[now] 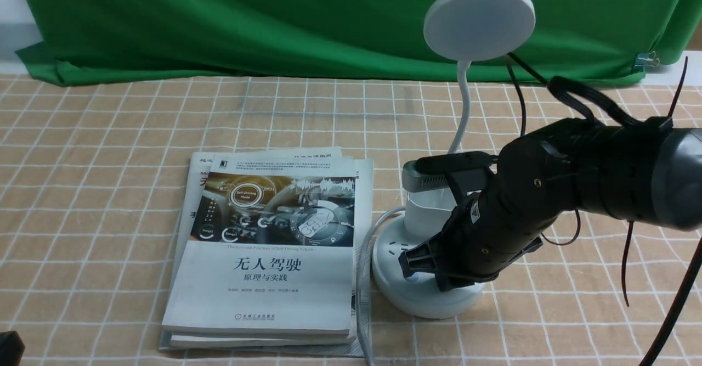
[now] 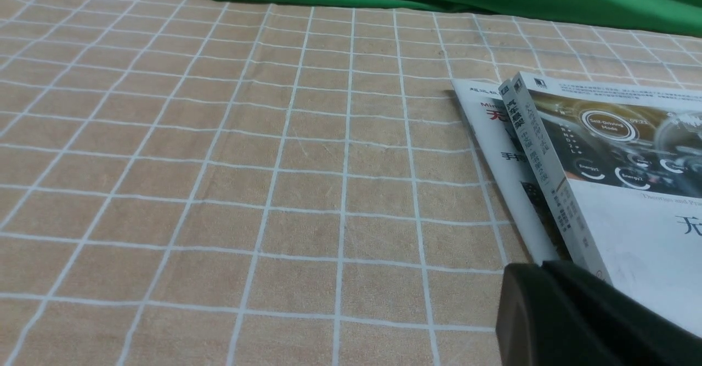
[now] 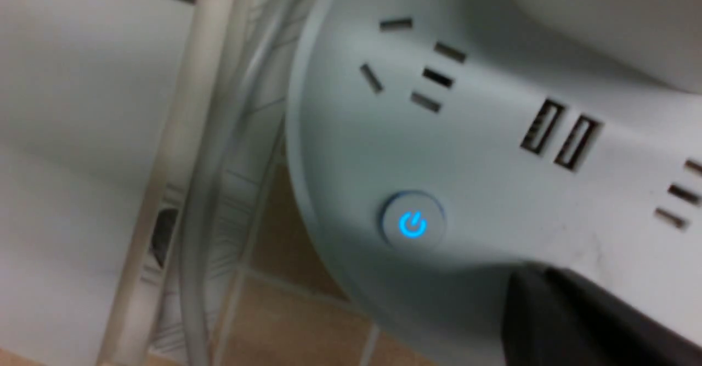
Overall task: Turn off the desk lamp on the light coffee tablecloth by hand.
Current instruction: 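Press the power button on the lamp base to turn the lamp off with the right gripper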
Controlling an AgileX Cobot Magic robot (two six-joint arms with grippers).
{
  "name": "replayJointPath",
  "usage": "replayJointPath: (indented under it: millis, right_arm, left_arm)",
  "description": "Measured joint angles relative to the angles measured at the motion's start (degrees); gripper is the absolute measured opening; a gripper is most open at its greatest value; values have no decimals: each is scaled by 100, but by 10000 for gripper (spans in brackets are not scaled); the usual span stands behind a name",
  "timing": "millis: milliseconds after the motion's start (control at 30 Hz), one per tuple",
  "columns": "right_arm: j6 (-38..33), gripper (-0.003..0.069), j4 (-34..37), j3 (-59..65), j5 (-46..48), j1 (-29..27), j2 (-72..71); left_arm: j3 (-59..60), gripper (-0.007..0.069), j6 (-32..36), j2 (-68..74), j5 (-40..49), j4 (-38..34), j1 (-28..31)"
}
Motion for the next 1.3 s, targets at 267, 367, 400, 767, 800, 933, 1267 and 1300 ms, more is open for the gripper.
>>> replayJointPath:
  millis: [267, 367, 400, 767, 800, 933, 1267, 1300]
  right_arm:
    - [47, 32, -123, 36, -7, 5, -400]
    - [92, 32, -138, 36, -63, 5, -425]
    - [92, 32, -138, 36, -76, 5, -395]
    - [97, 32, -277, 14, -59, 5, -16]
    - [98, 32, -312, 9, -59, 5, -22]
    - [103, 32, -312, 22, -49, 5, -127]
    - [114, 33, -312, 43, -56, 5, -422]
    - [114, 33, -312, 43, -78, 5, -363]
  left_arm:
    - [0, 5, 0, 0, 0, 0, 0]
    - [0, 5, 0, 0, 0, 0, 0]
    - [0, 5, 0, 0, 0, 0, 0]
    - [0, 5, 0, 0, 0, 0, 0]
    - [0, 5, 0, 0, 0, 0, 0]
    - [0, 5, 0, 0, 0, 0, 0]
    - [0, 5, 0, 0, 0, 0, 0]
    - [0, 5, 0, 0, 0, 0, 0]
